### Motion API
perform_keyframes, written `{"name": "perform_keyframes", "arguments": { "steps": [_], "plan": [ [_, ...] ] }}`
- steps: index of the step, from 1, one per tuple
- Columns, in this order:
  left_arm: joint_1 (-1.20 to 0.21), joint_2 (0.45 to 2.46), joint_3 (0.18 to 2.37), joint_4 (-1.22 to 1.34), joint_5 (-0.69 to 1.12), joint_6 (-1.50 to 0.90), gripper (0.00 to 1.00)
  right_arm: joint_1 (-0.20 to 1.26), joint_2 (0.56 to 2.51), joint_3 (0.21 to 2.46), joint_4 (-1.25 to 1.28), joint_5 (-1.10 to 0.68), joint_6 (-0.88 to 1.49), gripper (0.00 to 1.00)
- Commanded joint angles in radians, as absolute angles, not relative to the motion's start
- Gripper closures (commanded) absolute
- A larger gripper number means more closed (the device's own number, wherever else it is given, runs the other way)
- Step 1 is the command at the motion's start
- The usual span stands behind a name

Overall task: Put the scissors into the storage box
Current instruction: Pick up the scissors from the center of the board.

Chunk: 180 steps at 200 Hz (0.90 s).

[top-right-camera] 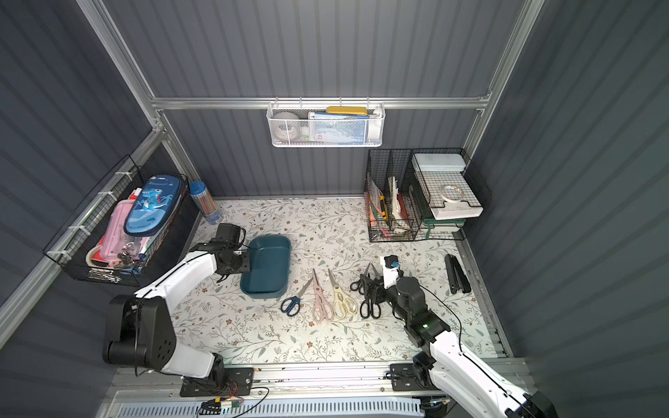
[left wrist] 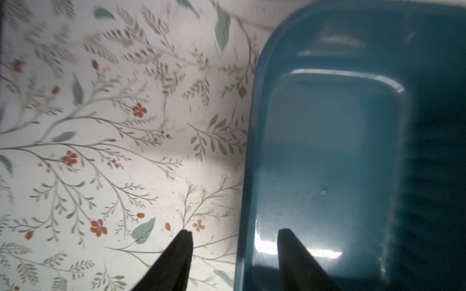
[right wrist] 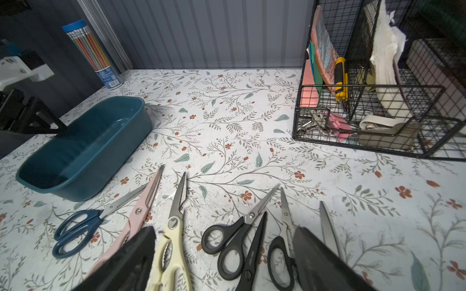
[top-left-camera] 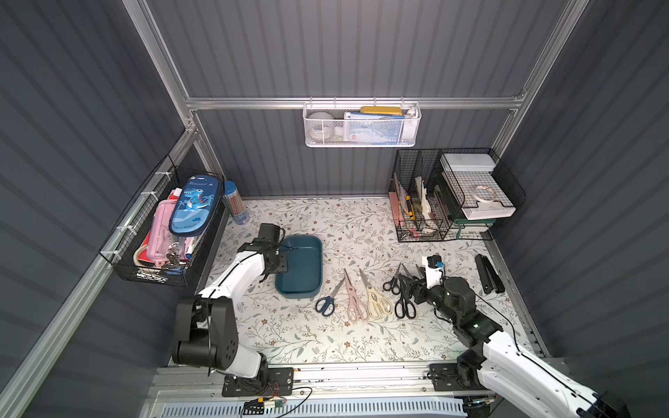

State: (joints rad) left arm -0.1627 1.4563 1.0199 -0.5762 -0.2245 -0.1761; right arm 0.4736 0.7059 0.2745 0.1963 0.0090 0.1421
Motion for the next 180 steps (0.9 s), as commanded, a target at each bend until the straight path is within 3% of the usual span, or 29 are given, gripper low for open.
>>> {"name": "perform_keyframes", "arguments": {
  "steps": [1, 6, 17, 25, 74, 113, 135, 180],
  "plan": [
    [-0.218, 1.345, 1.057, -0.652, -0.228, -0.224, 0.40, 0.484, 0.656, 0.297, 0.055, -0.004, 0.197, 0.10],
    [-0.239, 1.323, 1.053, -0.657, -0.215, -0.232, 0.29, 0.487, 0.647, 0.290, 0.043, -0.006, 0.205, 0.11],
    [-0.303, 1.275, 1.040, -0.672, -0.211, -0.255, 0.27, 0.498, 0.627, 0.281, 0.019, -0.020, 0.213, 0.08],
    [-0.359, 1.239, 1.029, -0.687, -0.223, -0.282, 0.28, 0.513, 0.613, 0.289, -0.006, -0.018, 0.212, 0.01],
    [-0.669, 1.039, 0.880, -0.615, -0.156, -0.435, 0.36, 0.685, 0.616, 0.285, -0.006, 0.119, 0.163, 0.01],
    [-0.825, 1.123, 0.778, -0.509, -0.133, -0.435, 0.39, 0.739, 0.704, 0.322, -0.004, 0.156, 0.127, 0.02],
    [-0.851, 1.210, 0.763, -0.493, -0.184, -0.447, 0.55, 0.748, 0.700, 0.318, 0.000, 0.173, 0.125, 0.02],
    [-0.850, 1.289, 0.716, -0.462, -0.181, -0.491, 0.55, 0.752, 0.656, 0.297, 0.009, 0.201, 0.127, 0.01]
  ]
}}
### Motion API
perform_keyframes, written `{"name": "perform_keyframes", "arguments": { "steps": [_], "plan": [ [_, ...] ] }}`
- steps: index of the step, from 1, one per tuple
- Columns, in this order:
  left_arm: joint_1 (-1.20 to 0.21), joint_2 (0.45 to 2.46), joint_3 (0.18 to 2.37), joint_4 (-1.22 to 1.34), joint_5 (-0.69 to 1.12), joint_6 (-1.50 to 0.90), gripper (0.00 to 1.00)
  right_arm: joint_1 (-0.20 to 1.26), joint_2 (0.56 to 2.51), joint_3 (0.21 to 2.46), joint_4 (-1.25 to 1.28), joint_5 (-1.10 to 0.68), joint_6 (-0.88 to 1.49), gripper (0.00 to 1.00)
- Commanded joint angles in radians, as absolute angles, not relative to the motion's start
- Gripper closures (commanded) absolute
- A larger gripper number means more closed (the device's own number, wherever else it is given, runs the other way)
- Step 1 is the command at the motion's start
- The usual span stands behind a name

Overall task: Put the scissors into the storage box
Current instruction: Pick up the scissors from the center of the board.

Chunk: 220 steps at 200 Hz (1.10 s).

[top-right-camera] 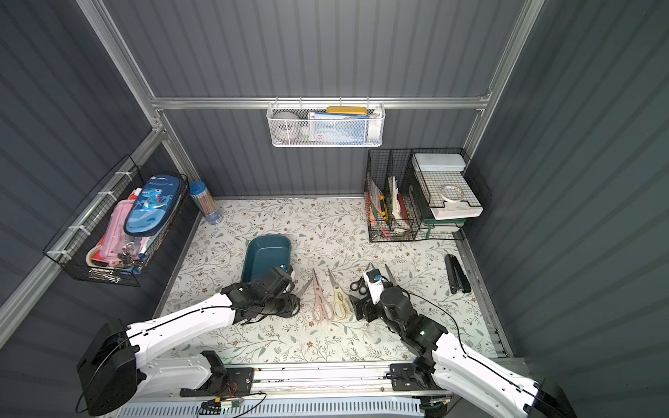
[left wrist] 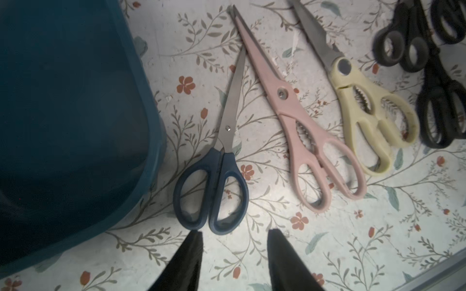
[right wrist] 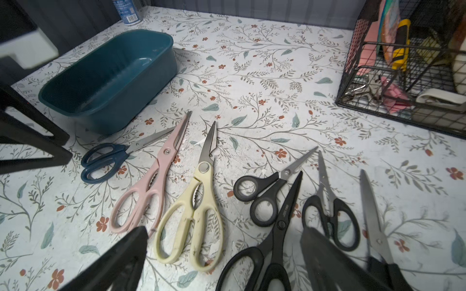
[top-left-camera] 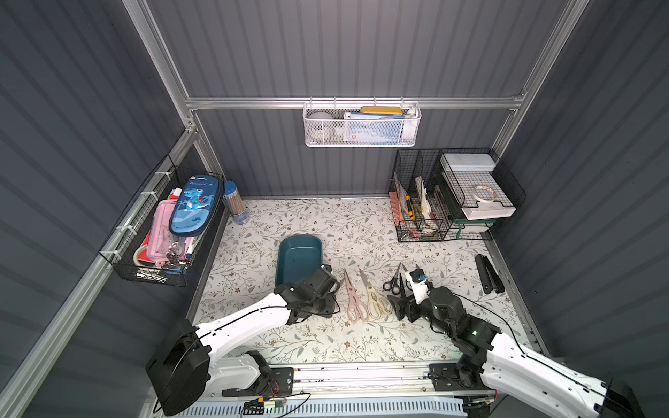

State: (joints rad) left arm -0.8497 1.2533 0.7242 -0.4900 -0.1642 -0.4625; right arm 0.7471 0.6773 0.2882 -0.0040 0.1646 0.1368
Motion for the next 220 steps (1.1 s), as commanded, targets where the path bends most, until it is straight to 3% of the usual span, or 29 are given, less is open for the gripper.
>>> {"name": "perform_keyframes", "arguments": {
  "steps": [1, 49, 125, 156, 175, 220],
  "plan": [
    [-0.850, 1.292, 0.718, -0.462, -0.181, -0.490, 0.55, 0.752, 0.655, 0.296, 0.010, 0.201, 0.127, 0.01],
    [-0.850, 1.388, 0.715, -0.457, -0.162, -0.497, 0.61, 0.752, 0.662, 0.300, 0.008, 0.205, 0.127, 0.01],
    [-0.850, 1.511, 0.736, -0.445, -0.196, -0.501, 0.63, 0.753, 0.673, 0.302, 0.010, 0.197, 0.125, 0.01],
    [-0.849, 1.544, 0.746, -0.446, -0.207, -0.503, 0.73, 0.753, 0.664, 0.301, 0.008, 0.203, 0.127, 0.01],
    [-0.849, 1.555, 0.763, -0.454, -0.226, -0.499, 0.86, 0.753, 0.657, 0.298, 0.008, 0.204, 0.127, 0.01],
    [-0.851, 1.564, 0.826, -0.483, -0.219, -0.474, 1.00, 0.753, 0.658, 0.298, 0.008, 0.207, 0.127, 0.01]
  ]
}}
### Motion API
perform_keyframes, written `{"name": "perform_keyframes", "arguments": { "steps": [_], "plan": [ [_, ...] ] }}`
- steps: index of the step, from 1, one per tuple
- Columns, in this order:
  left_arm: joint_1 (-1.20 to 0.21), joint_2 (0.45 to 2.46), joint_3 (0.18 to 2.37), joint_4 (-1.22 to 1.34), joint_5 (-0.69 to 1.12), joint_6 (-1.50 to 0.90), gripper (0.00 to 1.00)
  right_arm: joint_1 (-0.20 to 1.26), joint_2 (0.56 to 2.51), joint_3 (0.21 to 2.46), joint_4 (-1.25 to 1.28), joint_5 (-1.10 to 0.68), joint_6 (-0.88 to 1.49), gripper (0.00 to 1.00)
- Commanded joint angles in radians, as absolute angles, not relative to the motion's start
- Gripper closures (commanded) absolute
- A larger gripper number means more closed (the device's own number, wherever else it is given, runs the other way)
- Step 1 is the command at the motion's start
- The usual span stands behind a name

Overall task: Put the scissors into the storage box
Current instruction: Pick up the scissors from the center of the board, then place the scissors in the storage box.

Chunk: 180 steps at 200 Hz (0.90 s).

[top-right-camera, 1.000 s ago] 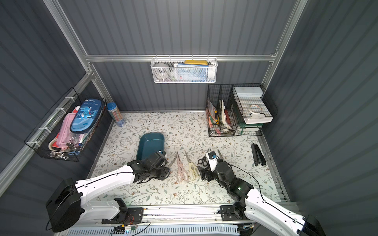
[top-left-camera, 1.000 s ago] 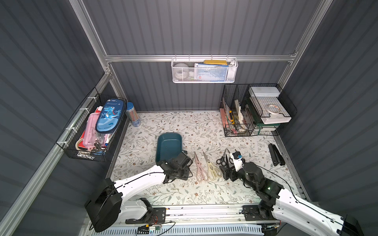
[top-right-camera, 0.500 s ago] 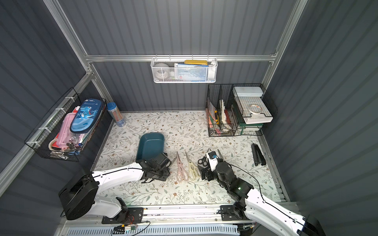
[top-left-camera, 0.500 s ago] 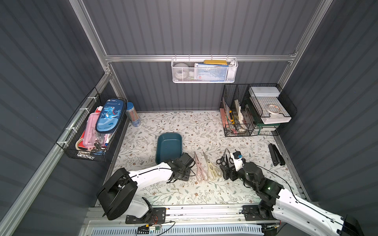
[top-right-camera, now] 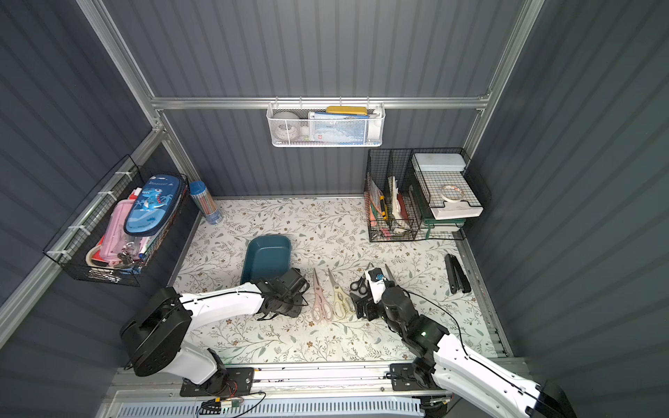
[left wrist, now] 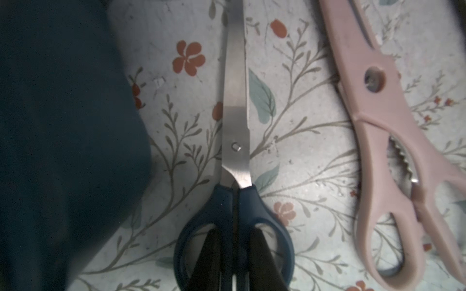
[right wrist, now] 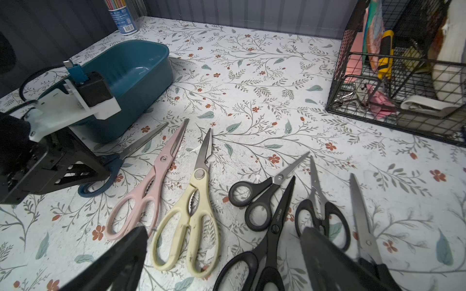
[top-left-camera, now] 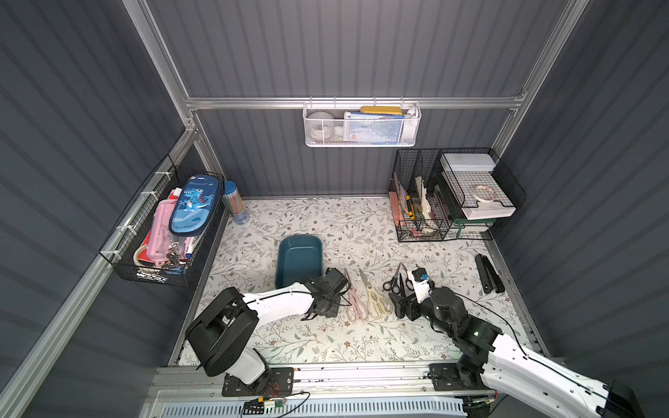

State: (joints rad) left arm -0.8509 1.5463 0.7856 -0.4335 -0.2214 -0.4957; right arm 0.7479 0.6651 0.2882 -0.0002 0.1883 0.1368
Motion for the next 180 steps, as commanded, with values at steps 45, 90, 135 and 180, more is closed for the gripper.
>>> {"name": "perform_keyframes", "arguments": {
  "steps": [45, 90, 135, 180],
  "plan": [
    [-0.854, 1.464, 1.029, -0.577, -0.243, -0.459, 1.00, 0.754, 0.654, 0.298, 0.007, 0.214, 0.130, 0.01],
    [-0.807, 1.407, 1.193, -0.744, -0.409, -0.515, 1.00, 0.755, 0.659, 0.299, 0.008, 0.212, 0.130, 0.01],
    [-0.606, 1.312, 1.047, -0.706, -0.314, -0.540, 1.00, 0.754, 0.674, 0.303, 0.009, 0.211, 0.130, 0.01],
    [-0.529, 1.353, 0.949, -0.657, -0.240, -0.525, 1.00, 0.755, 0.687, 0.307, 0.014, 0.203, 0.127, 0.01]
  ]
}}
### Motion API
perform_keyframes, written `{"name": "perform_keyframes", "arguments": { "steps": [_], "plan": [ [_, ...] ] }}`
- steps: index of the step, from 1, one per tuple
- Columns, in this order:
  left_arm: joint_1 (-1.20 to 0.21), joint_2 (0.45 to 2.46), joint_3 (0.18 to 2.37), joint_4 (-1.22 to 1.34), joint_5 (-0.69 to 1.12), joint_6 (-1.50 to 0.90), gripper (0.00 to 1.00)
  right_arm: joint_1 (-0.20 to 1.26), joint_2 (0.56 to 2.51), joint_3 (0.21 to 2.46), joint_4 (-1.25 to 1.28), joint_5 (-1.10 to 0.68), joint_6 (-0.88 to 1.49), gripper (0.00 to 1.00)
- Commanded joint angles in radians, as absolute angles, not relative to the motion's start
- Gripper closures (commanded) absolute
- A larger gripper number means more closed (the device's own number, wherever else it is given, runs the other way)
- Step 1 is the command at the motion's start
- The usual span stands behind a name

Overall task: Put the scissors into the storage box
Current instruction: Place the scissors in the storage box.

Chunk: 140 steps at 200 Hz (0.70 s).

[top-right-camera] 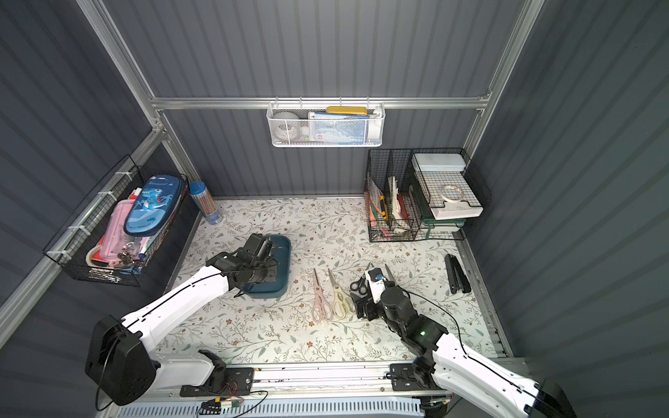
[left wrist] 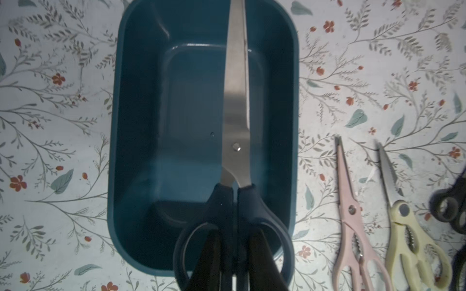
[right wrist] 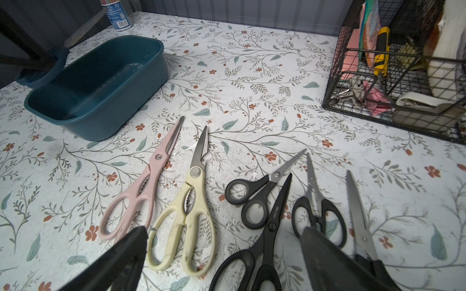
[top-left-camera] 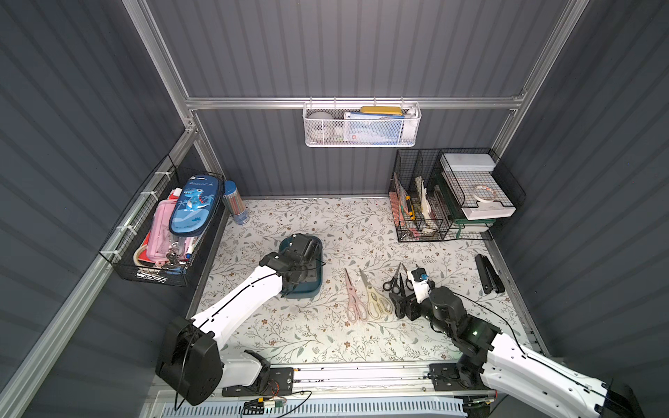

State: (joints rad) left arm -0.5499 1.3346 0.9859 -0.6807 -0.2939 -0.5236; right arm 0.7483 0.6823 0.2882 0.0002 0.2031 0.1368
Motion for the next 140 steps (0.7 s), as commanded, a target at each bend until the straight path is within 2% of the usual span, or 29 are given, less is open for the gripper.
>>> {"name": "perform_keyframes", "arguments": {
  "steps": [1, 140],
  "plan": [
    [-0.528, 1.354, 0.947, -0.656, -0.239, -0.525, 1.00, 0.755, 0.689, 0.307, 0.013, 0.203, 0.127, 0.01],
    [-0.500, 1.541, 0.944, -0.503, -0.203, -0.399, 1.00, 0.758, 0.715, 0.315, 0.014, 0.197, 0.126, 0.01]
  ]
}}
